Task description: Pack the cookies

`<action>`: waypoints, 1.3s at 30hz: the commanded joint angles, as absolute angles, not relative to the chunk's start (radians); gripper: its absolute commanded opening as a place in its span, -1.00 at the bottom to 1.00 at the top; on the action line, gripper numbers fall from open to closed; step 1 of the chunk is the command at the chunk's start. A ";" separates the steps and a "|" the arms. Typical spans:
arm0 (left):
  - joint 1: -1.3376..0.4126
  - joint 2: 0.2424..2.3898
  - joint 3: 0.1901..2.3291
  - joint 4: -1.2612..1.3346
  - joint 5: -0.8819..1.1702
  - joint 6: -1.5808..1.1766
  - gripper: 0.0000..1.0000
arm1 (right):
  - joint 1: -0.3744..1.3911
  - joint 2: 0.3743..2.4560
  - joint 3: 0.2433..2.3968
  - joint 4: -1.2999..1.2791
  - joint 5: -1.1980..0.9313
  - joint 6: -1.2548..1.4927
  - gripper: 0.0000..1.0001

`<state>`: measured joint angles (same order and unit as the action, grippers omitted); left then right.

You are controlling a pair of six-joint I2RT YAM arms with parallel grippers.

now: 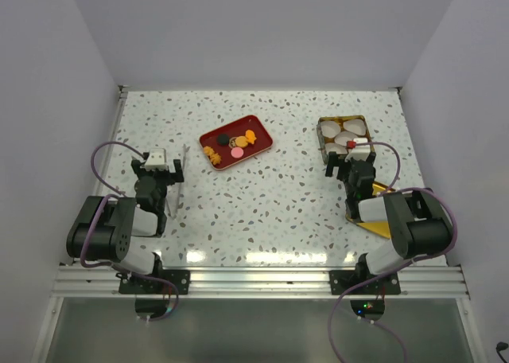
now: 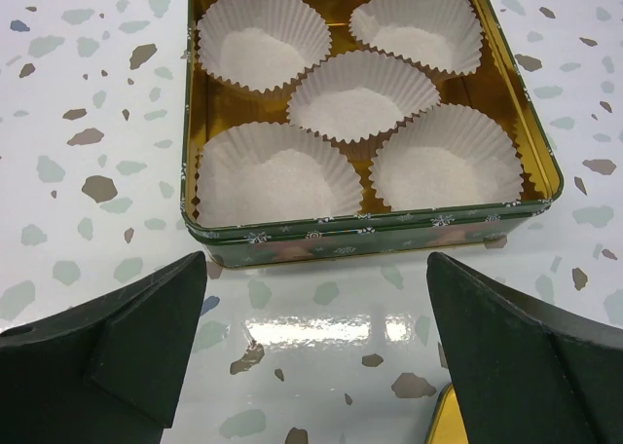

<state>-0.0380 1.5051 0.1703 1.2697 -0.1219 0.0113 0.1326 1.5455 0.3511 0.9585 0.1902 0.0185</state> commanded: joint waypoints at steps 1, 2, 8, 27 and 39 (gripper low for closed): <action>-0.035 1.508 0.166 1.353 -0.117 0.011 1.00 | 0.133 1.542 0.348 1.015 0.189 0.011 0.97; -0.035 1.509 0.166 1.356 -0.117 0.012 1.00 | 0.133 1.542 0.350 1.015 0.187 0.011 0.97; -0.035 1.508 0.166 1.356 -0.117 0.011 1.00 | 0.133 1.542 0.348 1.015 0.189 0.011 0.97; -0.035 1.509 0.166 1.356 -0.117 0.011 1.00 | 0.150 1.195 0.540 0.537 0.175 0.066 0.97; -0.035 1.508 0.167 1.355 -0.117 0.012 1.00 | 0.150 0.962 0.971 -0.495 -0.026 0.561 0.97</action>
<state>-0.0380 1.5055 0.1703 1.2697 -0.1219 0.0113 0.1516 0.9661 0.9833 -0.1524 0.0307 0.3428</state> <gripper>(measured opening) 0.997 0.986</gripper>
